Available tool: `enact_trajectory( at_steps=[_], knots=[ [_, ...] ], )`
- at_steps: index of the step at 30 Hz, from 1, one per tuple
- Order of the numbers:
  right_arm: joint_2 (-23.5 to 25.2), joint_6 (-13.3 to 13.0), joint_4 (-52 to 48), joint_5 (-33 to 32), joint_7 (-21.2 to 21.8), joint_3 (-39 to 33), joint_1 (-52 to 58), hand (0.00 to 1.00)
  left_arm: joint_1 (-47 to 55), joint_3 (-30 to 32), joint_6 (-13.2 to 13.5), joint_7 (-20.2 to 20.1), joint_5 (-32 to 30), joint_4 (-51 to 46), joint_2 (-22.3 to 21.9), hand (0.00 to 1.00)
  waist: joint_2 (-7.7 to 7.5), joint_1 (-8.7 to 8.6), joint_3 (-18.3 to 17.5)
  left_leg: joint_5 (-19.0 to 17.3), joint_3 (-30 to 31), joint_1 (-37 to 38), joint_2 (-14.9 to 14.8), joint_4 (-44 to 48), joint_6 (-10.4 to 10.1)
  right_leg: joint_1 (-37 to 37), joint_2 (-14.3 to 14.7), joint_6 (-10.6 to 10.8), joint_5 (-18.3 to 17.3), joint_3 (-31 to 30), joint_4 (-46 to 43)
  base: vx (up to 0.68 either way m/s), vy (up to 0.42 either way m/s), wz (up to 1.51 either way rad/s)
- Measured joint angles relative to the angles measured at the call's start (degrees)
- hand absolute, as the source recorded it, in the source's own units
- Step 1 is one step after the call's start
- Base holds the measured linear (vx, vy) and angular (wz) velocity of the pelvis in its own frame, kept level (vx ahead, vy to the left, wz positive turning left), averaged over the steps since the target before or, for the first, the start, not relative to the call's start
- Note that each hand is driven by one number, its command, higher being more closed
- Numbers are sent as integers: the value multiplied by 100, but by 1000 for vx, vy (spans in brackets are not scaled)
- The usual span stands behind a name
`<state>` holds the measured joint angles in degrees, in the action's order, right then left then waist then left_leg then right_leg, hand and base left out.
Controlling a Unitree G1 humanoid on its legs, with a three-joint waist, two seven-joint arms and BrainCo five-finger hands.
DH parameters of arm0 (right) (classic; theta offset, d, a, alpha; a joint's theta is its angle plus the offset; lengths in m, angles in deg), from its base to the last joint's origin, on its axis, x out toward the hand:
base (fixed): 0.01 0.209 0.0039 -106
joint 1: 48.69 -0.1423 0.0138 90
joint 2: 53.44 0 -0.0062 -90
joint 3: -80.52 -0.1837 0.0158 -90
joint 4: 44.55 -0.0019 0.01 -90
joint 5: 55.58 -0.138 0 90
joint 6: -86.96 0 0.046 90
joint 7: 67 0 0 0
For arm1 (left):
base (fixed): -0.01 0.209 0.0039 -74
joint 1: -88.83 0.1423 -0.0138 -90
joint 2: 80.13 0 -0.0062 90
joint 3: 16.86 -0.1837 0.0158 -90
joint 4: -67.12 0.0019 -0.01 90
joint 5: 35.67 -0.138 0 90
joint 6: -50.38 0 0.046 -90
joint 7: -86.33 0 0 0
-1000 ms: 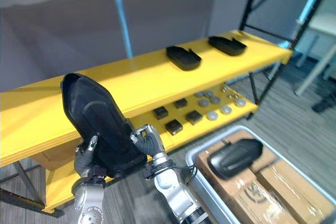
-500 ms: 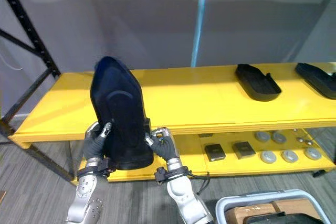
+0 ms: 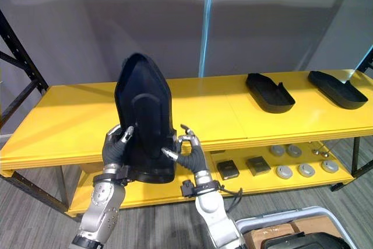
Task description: Walk over and take plastic housings, then place them on the shelf
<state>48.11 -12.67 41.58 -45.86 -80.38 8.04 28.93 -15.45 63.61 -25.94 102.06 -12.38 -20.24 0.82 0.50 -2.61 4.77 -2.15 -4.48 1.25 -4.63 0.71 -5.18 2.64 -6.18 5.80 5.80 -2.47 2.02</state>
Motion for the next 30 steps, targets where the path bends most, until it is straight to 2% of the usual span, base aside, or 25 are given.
enact_trajectory(
  at_steps=[6,10,13,18,23,24,27,28,30],
  knots=[
    [170,5,-40,-54,-382,-490,-503,0,-605,4,-90,186,-114,396,-43,100,40,-148,-107,162,-47,56,23,-260,-12,32,21,-24,98,-24,125,4,4,-4],
    [220,4,-465,-176,-693,-812,-620,0,-1126,109,-158,412,-239,769,-89,100,51,-189,-113,177,-162,158,-10,-361,-17,40,73,-33,107,-130,133,40,4,-13],
    [212,-14,-711,-651,-783,-1135,-621,0,-1461,384,-263,593,-334,1022,-78,100,59,-320,-117,198,-200,206,-17,-443,-13,47,86,-34,109,-158,141,39,7,-9],
    [168,-103,-1295,-1474,-781,-1906,-225,0,-1908,855,-386,891,-332,1422,-4,100,85,-445,-101,201,-302,163,-26,-483,-13,160,113,-31,116,-245,142,26,4,-9],
    [14,-283,-1681,-1753,-679,-2480,1055,0,-2531,1349,-458,1051,-314,1982,522,100,171,-633,11,200,-484,-1,-25,-497,-12,433,143,-20,215,-412,147,24,5,-20],
    [15,-283,-1747,-1753,-602,-2543,1463,0,-2761,1431,-489,1060,-312,2161,699,100,187,-654,146,200,-552,-3,-26,-490,-11,460,149,-15,240,-483,155,7,3,-26],
    [31,-282,-1734,-1701,-424,-2461,2407,0,-3269,1523,-499,1038,-202,2591,1195,100,193,-811,417,189,-645,-119,-44,-443,-24,607,160,-20,286,-598,158,-10,-4,-21],
    [19,-278,-1599,-1583,-280,-2351,2888,0,-3531,1522,-504,1012,-118,2875,1547,100,195,-889,538,164,-719,-230,-56,-401,-56,739,167,-26,329,-677,179,-25,-12,-27],
    [35,-272,-1418,-1584,-186,-2206,3242,0,-3778,1518,-510,997,-56,3173,1887,100,189,-927,721,164,-814,-259,-58,-393,-58,806,174,-36,382,-790,214,-5,-5,-31]
  ],
)
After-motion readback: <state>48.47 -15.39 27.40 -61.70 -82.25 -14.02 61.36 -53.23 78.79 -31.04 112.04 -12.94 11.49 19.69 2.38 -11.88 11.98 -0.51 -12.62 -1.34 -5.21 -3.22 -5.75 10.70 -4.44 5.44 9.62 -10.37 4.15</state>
